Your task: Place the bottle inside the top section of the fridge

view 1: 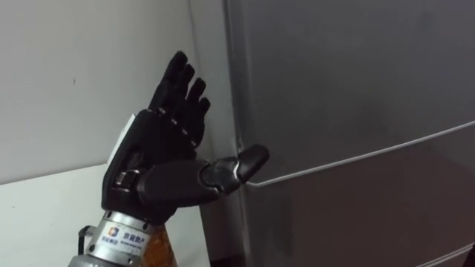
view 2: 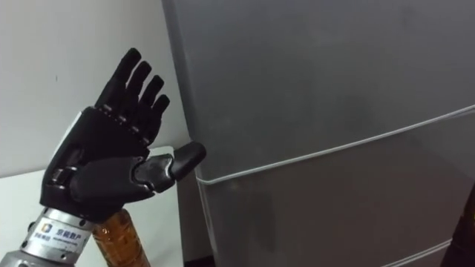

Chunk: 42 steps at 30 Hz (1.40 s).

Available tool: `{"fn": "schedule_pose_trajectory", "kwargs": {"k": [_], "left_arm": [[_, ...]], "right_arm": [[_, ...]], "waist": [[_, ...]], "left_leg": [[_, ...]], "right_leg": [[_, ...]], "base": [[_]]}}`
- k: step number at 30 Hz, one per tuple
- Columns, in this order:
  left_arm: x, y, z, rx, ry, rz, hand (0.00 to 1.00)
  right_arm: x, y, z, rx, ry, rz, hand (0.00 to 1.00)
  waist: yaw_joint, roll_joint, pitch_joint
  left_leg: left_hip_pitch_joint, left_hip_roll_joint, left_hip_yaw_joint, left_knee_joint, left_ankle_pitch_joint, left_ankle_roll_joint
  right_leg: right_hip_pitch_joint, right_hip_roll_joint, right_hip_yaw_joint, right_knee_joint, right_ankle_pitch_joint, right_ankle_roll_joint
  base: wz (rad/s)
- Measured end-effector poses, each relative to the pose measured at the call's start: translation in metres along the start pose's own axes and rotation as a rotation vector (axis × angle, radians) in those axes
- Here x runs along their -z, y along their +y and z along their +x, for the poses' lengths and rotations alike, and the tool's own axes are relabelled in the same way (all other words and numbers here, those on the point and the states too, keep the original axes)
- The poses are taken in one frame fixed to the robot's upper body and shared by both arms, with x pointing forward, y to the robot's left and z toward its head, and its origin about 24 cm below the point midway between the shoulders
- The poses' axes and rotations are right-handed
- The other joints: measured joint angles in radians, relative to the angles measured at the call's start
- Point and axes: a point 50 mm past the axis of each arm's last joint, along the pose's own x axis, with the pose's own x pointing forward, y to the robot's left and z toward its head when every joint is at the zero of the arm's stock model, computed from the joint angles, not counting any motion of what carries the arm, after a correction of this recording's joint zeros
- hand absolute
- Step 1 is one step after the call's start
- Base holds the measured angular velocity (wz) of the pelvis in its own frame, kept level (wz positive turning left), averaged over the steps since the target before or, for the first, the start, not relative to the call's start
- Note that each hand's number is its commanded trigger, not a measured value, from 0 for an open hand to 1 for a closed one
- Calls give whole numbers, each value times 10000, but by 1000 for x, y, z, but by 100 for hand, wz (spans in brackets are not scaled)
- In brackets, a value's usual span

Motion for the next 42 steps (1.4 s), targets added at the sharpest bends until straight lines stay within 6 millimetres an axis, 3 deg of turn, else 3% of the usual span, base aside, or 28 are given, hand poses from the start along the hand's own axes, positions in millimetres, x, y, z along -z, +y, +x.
{"fn": "schedule_pose_trajectory", "kwargs": {"k": [12,28,29,30,31,32,33,42], "left_arm": [[4,-5,-1,560,172,-87,0],[16,-14,-6,1347,1004,-203,0],[16,-14,-6,1352,1019,-209,4],[16,-14,-6,1355,1026,-201,22],[16,-14,-6,1360,1032,-205,55],[17,-14,-6,1365,1041,-210,68],[17,-15,-7,1399,1065,-236,100],[22,-11,-8,1219,1278,-257,100]], "right_arm": [[0,0,0,-85,49,-19,0],[0,0,0,-6,61,-17,0],[0,0,0,-6,60,-18,0],[0,0,0,-5,61,-23,0],[0,0,0,-5,62,-24,0],[0,0,0,-6,64,-22,0],[0,0,0,-8,66,18,0],[0,2,1,-65,231,-186,0]], "waist": [[13,-37,33],[-1,-114,1],[0,-115,1],[-9,-117,0],[-9,-119,2],[-16,-124,4],[-19,-136,4],[-2,-283,3]], "left_leg": [[12,9,7,5,3,-1],[20,8,11,2,3,-1],[20,9,11,3,3,-1],[21,9,11,5,3,-1],[20,9,11,5,3,-1],[25,10,12,7,3,-1],[30,8,12,8,3,0],[0,-25,-38,35,5,5]], "right_leg": [[-27,1,2,7,-2,-1],[-16,1,17,67,-1,-1],[-17,0,20,69,-1,-2],[-16,-1,32,70,-1,-1],[-16,-2,38,73,-1,-1],[-18,-4,42,85,-1,-1],[-25,-10,41,105,-3,0],[-32,-68,-38,147,-14,20]], "base": [[0],[0],[0],[0],[0],[0],[0],[0]]}}
